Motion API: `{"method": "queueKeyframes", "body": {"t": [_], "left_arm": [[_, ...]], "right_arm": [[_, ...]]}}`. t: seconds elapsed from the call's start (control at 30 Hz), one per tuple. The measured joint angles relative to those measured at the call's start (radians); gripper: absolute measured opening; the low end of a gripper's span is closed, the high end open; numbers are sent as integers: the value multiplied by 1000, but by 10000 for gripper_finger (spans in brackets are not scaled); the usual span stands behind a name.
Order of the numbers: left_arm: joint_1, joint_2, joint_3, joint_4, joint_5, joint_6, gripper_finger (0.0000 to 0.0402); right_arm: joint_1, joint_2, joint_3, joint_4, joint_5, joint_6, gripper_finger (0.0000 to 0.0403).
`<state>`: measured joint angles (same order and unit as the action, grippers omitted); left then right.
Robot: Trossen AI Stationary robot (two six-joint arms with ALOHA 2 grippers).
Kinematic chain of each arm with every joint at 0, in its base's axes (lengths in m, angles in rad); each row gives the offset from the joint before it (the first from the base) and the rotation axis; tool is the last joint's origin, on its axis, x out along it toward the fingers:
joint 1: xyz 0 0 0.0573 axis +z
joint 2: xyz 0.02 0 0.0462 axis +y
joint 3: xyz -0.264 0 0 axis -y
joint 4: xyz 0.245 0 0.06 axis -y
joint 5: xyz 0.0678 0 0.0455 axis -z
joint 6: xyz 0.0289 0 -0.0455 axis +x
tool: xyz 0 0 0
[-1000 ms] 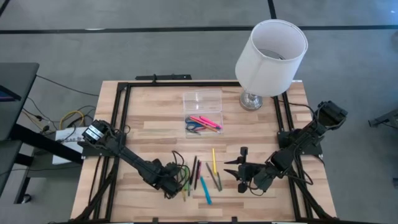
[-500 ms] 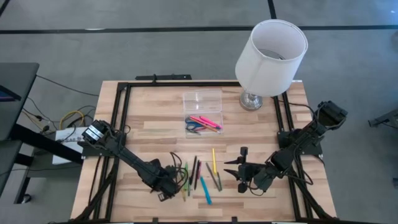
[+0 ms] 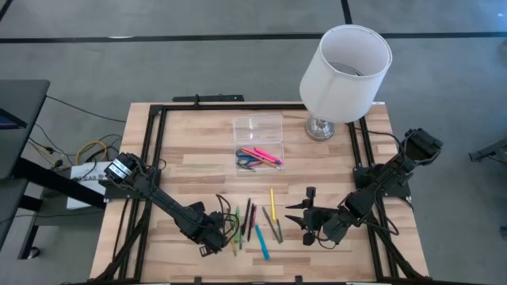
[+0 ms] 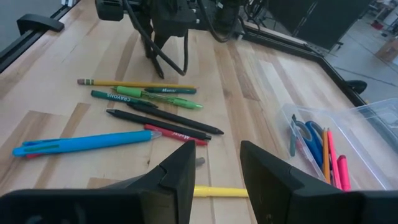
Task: Pick & place school supplies into a supply box
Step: Put the left black pen into the supply box
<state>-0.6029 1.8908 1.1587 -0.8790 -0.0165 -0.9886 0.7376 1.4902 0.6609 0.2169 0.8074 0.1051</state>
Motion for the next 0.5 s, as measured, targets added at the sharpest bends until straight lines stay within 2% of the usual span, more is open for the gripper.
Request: {"method": "queueKeyframes", "body": {"t": [0.5], "left_arm": [[1,0,-2,41,-31,61,44]], "right_arm": [[0,0,0,0,0,18,122]]}}
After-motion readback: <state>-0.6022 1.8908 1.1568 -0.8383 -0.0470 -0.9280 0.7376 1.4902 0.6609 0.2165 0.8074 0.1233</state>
